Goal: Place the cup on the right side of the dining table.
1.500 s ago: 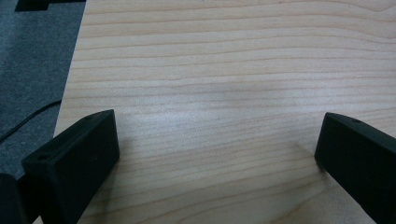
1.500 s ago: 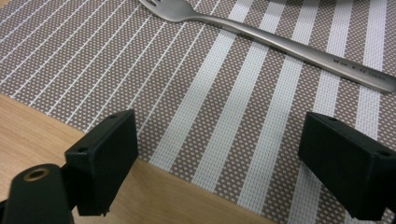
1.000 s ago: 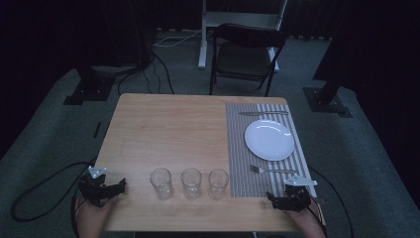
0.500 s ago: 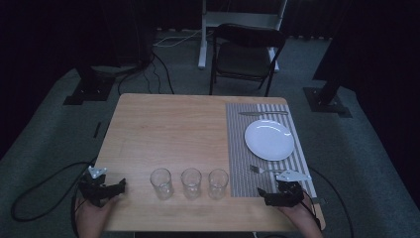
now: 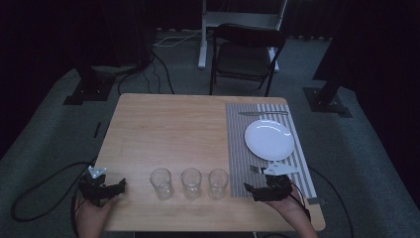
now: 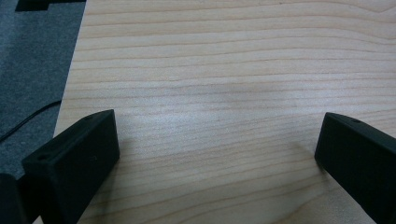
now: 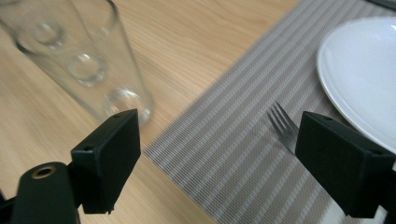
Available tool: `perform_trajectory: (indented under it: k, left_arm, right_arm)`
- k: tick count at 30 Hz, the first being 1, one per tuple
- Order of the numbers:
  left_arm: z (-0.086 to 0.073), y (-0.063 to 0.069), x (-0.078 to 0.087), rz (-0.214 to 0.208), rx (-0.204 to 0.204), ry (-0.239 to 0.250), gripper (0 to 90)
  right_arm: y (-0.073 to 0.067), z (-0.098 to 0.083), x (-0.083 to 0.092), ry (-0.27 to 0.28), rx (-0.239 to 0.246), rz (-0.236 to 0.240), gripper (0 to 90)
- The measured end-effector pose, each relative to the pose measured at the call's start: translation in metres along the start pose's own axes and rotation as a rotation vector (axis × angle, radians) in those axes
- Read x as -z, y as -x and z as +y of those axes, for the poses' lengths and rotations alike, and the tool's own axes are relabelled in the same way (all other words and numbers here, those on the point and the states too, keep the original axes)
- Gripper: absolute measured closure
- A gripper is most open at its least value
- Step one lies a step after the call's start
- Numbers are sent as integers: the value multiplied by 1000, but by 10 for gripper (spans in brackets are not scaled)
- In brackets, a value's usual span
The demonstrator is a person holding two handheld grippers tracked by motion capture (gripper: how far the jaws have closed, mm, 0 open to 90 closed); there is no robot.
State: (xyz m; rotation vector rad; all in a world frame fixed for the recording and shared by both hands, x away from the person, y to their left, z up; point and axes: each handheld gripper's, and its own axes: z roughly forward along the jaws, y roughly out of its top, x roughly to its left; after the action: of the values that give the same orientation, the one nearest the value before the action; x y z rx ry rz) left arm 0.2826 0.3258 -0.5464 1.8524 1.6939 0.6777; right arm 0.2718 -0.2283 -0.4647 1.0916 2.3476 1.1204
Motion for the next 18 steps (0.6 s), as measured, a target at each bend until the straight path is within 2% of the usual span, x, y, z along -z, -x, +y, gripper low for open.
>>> perform_trajectory:
  k: [11,15,18]
  left_arm:
    - [0,0,0,0,-2,0,2]
    - [0,0,0,1,-2,1,2]
    - [0,0,0,1,-2,1,2]
  right_arm:
    - [-19,28,-11,20,55,73,139]
    - [-28,40,-19,39,67,123,140]
    - [-31,44,-22,39,72,134,140]
